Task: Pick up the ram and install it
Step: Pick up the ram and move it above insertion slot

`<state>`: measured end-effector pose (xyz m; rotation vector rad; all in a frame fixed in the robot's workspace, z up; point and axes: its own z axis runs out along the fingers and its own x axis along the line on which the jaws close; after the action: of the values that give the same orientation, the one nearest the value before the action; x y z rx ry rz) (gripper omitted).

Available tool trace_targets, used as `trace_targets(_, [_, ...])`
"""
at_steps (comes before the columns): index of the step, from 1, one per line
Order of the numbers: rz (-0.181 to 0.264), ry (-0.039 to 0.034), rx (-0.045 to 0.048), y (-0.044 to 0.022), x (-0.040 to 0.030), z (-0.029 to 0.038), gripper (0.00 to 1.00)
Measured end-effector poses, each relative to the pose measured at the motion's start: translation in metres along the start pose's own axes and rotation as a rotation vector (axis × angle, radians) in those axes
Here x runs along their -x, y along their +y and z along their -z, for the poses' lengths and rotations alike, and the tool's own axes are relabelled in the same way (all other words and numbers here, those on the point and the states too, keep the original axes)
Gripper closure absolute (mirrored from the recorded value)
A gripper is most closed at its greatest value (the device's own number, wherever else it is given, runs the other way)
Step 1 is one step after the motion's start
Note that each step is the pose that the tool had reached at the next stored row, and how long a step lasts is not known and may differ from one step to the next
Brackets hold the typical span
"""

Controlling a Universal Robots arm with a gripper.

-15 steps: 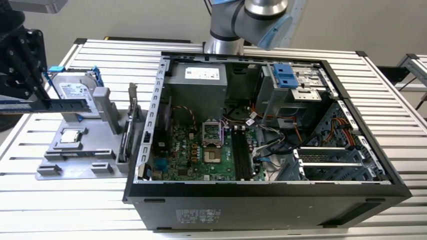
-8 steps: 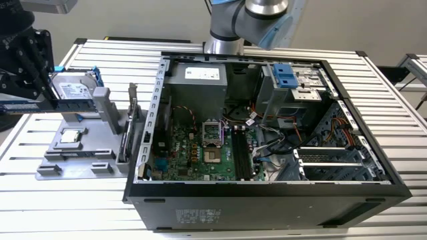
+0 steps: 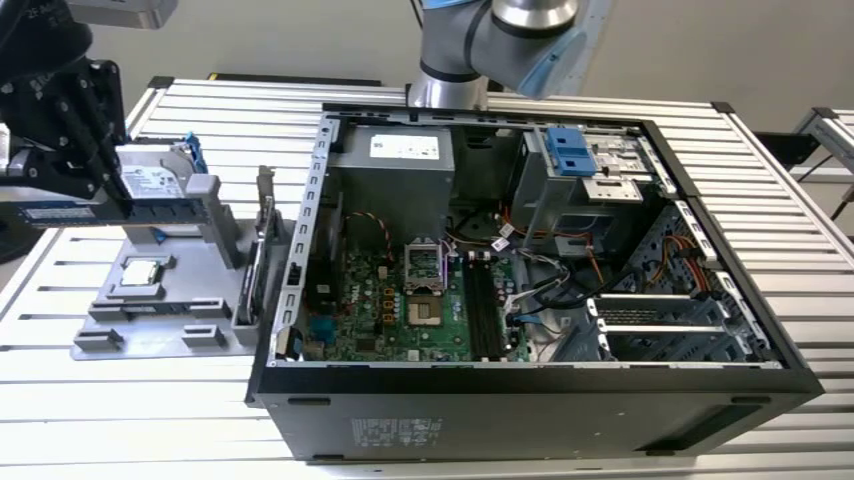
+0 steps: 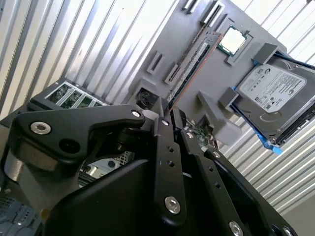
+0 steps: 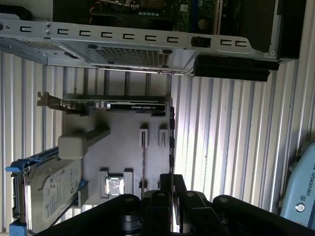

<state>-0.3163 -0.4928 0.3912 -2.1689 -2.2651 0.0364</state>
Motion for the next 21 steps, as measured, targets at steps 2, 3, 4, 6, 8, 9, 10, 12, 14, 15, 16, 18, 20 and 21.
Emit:
trace_targets(2, [0.000, 0.0000, -0.0001, 0.0028, -0.0002, 0.0001, 1.00])
trace_targets(3, [0.000, 0.0000, -0.0001, 0.0042, -0.0003, 0.0001, 1.00])
trace_targets(4, [0.000, -0.0001, -0.0001, 0.0056, -0.0004, 0.0002, 1.00])
trace_targets(6, [0.000, 0.0000, -0.0001, 0.0085, -0.0006, 0.0002, 1.00])
trace_targets(8, [0.000, 0.0000, -0.0001, 0.0111, -0.0008, 0.0003, 1.00])
trace_targets(9, [0.000, 0.0000, 0.0000, 0.0126, -0.0009, 0.0003, 1.00])
trace_targets(10, [0.000, 0.0000, -0.0001, 0.0138, -0.0010, 0.0003, 1.00])
trace_targets(12, [0.000, 0.0000, 0.0000, 0.0164, -0.0011, 0.0003, 1.00])
trace_targets(14, [0.000, 0.0000, 0.0000, 0.0189, -0.0013, 0.0004, 1.00])
trace_targets(15, [0.000, -0.0001, -0.0001, 0.0202, -0.0014, 0.0005, 1.00])
trace_targets(16, [0.000, 0.0000, 0.0000, 0.0215, -0.0015, 0.0005, 1.00])
trace_targets(18, [0.000, 0.0001, 0.0000, 0.0238, -0.0016, 0.0005, 1.00])
trace_targets(20, [0.000, 0.0000, -0.0001, 0.0262, -0.0018, 0.0006, 1.00])
trace_targets(21, [0.000, 0.0000, -0.0001, 0.0275, -0.0019, 0.0006, 1.00])
